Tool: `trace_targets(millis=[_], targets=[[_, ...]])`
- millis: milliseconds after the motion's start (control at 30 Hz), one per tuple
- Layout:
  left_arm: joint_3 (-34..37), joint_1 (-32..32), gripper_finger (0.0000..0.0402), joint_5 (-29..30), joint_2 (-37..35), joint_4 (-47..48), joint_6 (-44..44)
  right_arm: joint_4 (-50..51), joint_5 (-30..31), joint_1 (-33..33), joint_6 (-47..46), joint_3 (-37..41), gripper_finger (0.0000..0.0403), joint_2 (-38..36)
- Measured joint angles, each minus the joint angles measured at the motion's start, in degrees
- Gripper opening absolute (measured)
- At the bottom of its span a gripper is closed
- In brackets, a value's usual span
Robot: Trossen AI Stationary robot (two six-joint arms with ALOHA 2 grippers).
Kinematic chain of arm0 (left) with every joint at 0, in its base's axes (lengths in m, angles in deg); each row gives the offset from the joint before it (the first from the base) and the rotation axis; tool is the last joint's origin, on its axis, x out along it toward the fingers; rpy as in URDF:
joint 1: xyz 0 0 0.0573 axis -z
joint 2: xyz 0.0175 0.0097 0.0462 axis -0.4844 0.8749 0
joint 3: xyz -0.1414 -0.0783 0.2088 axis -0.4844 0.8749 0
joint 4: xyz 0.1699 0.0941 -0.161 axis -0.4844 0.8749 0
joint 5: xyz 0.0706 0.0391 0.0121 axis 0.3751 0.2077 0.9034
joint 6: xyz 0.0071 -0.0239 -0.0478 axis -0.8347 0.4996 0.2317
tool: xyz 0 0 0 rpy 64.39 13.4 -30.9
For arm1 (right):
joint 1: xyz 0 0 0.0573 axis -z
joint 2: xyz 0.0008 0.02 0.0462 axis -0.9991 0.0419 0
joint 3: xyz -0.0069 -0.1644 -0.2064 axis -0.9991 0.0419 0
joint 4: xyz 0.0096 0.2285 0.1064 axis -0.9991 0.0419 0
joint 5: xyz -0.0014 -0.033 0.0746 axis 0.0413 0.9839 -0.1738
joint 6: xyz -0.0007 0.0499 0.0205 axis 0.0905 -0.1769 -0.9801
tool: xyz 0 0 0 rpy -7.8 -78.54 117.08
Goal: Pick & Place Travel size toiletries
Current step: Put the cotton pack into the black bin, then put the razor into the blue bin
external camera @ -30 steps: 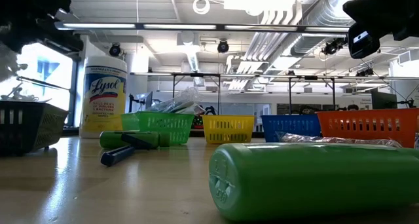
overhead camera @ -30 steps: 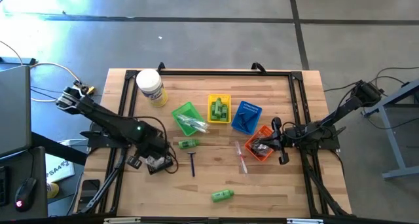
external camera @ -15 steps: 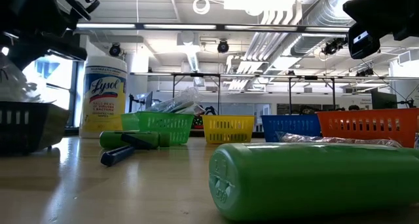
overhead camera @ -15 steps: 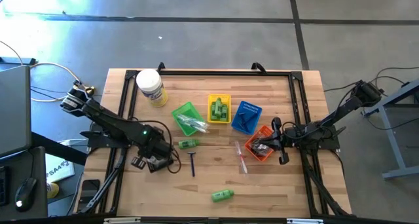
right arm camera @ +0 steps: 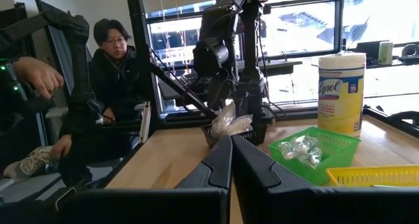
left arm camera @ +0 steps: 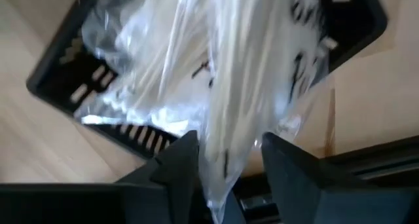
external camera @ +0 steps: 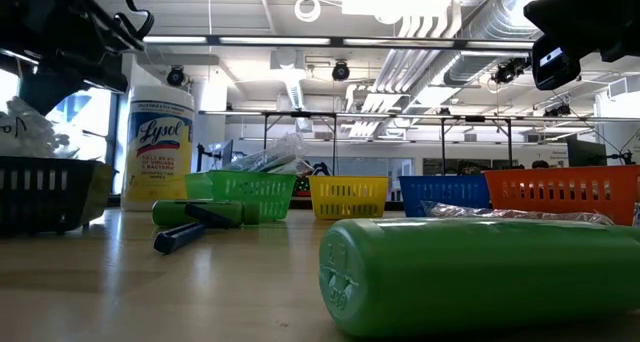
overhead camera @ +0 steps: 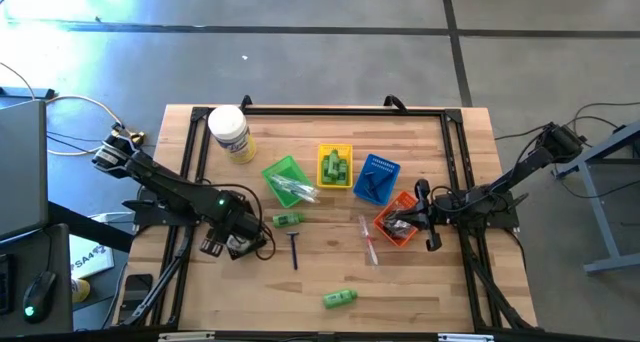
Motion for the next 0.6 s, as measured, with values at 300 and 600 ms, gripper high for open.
trace_targets(millis=[300, 600], targets=[[-0.87, -0.02, 0.0233, 0.71, -0.20, 3.61, 2.03, 0.00, 0.00, 0.00, -0.02, 0.00, 0.0004, 0.00], [-9.15, 0.00, 0.0244, 3.34, -0.69, 15.09, 5.76, 0.07, 0.02, 0.00, 0.07, 0.00, 0.0004, 0.00]])
